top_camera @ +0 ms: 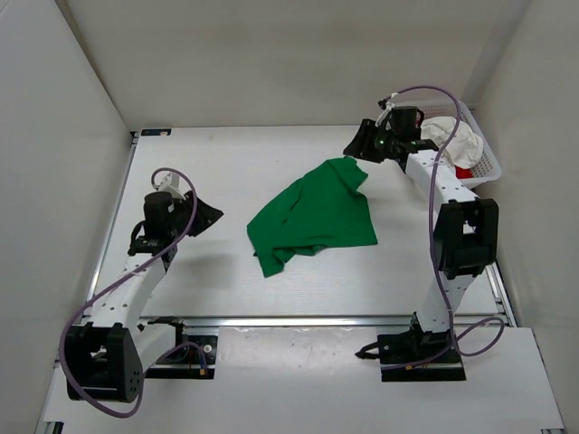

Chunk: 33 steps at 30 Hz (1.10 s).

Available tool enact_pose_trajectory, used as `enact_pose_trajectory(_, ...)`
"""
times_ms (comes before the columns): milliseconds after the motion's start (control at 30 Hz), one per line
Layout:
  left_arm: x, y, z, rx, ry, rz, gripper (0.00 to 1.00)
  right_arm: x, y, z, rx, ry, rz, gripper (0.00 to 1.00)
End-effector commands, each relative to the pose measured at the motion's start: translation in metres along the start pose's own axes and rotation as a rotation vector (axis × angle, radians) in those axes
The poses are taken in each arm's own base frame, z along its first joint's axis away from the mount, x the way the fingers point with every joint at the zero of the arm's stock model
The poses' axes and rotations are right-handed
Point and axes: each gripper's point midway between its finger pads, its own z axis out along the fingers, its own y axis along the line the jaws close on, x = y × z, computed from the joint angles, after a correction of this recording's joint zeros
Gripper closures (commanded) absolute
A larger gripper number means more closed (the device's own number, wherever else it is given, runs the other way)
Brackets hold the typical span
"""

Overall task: Fold and stack the t-shirts
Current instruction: Move the tshirt to the center of the board

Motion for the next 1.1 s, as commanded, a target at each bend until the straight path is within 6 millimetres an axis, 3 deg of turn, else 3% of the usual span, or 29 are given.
enact_pose_trajectory(0, 0.024, 0.002, 0.009, -0.047, 0.020, 0.045, 0.57, -0.064, 0.055, -0.049, 0.044, -0.209, -0.218, 0.56)
enact_pose_trajectory(33, 0.039, 0.002, 0.012, -0.052, 0.055, 0.059, 0.57, -0.053, 0.064, -0.049, 0.068, -0.192, -0.279, 0.57)
enact_pose_trajectory(100, 0.057, 0.007, 0.017, -0.066, 0.094, 0.060, 0.57, -0.041, 0.063, -0.053, 0.193, -0.180, -0.367, 0.68)
enact_pose_trajectory(167, 0.074, 0.021, 0.022, -0.075, 0.126, 0.017, 0.58, -0.010, 0.077, -0.050, 0.207, -0.113, -0.411, 0.99)
enact_pose_trajectory(200, 0.082, 0.019, 0.024, -0.060, 0.152, -0.001, 0.58, 0.026, 0.082, -0.043, 0.172, -0.036, -0.409, 1.00)
enact_pose_trajectory(267, 0.095, 0.026, 0.026, -0.079, 0.181, 0.000, 0.58, 0.055, 0.095, -0.042, 0.126, 0.008, -0.428, 1.00)
enact_pose_trajectory(300, 0.100, 0.028, 0.025, -0.084, 0.198, -0.010, 0.58, 0.091, 0.102, -0.033, 0.097, 0.069, -0.475, 1.00)
enact_pose_trajectory(333, 0.103, 0.024, 0.028, -0.058, 0.197, 0.000, 0.59, 0.111, 0.119, -0.032, 0.065, 0.088, -0.526, 0.94)
enact_pose_trajectory(367, 0.108, 0.025, 0.027, -0.046, 0.208, -0.002, 0.59, 0.134, 0.115, -0.030, 0.070, 0.133, -0.544, 0.90)
enact_pose_trajectory(433, 0.109, 0.024, 0.023, -0.040, 0.203, -0.005, 0.60, 0.173, 0.133, -0.028, 0.033, 0.212, -0.568, 0.75)
enact_pose_trajectory(467, 0.111, 0.030, 0.020, -0.053, 0.199, -0.005, 0.60, 0.189, 0.141, -0.027, 0.013, 0.247, -0.554, 0.69)
enact_pose_trajectory(567, 0.099, 0.043, 0.011, -0.075, 0.150, -0.016, 0.59, 0.228, 0.163, -0.030, -0.089, 0.310, -0.498, 0.60)
enact_pose_trajectory(633, 0.096, 0.049, 0.004, -0.081, 0.143, -0.029, 0.58, 0.257, 0.168, -0.036, -0.116, 0.359, -0.390, 0.57)
enact_pose_trajectory(667, 0.091, 0.050, 0.002, -0.083, 0.125, -0.018, 0.58, 0.261, 0.175, -0.038, -0.142, 0.346, -0.373, 0.55)
enact_pose_trajectory(767, 0.096, 0.050, 0.001, -0.093, 0.139, -0.002, 0.58, 0.294, 0.146, -0.038, -0.071, 0.365, -0.196, 0.53)
enact_pose_trajectory(800, 0.098, 0.046, 0.002, -0.078, 0.146, 0.006, 0.58, 0.291, 0.147, -0.036, -0.082, 0.340, -0.165, 0.51)
enact_pose_trajectory(867, 0.108, 0.042, 0.004, -0.057, 0.174, -0.002, 0.58, 0.306, 0.132, -0.032, -0.059, 0.362, -0.129, 0.51)
enact_pose_trajectory(1067, 0.121, 0.043, 0.004, -0.055, 0.207, 0.009, 0.58, 0.317, 0.151, -0.009, -0.119, 0.409, -0.124, 0.51)
